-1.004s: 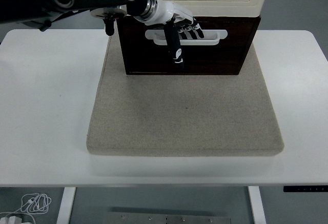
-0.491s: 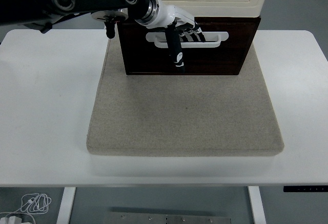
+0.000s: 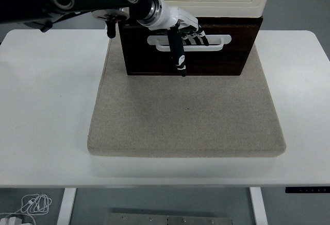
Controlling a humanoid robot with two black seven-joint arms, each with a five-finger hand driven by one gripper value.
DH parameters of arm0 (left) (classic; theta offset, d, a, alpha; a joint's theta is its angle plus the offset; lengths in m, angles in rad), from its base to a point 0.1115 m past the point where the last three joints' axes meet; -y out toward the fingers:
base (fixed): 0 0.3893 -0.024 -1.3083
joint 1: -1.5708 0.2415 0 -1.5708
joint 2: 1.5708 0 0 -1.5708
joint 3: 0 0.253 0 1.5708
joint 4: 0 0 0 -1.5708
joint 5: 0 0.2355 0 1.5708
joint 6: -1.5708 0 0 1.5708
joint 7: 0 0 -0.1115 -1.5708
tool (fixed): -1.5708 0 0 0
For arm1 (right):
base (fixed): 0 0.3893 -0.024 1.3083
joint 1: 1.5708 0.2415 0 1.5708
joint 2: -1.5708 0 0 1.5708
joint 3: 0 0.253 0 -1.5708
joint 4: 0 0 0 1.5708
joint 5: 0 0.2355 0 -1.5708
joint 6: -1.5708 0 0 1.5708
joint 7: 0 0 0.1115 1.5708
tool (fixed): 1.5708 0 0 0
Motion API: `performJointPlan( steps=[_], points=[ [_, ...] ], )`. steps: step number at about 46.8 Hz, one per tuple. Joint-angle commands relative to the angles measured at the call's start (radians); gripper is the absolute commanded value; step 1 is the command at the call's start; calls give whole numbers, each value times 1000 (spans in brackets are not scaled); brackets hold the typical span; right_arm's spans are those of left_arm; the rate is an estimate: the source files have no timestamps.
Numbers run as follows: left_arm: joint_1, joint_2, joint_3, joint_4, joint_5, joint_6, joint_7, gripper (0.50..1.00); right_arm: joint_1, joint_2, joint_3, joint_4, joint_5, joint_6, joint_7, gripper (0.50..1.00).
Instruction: Open the drawer under the combination cabinet
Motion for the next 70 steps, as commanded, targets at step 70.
performJointPlan(
  steps=[70],
  points=[
    [-59,17,-5,-114,0,-29,14,1000,0,0,0,0,0,0,0,926]
  ],
)
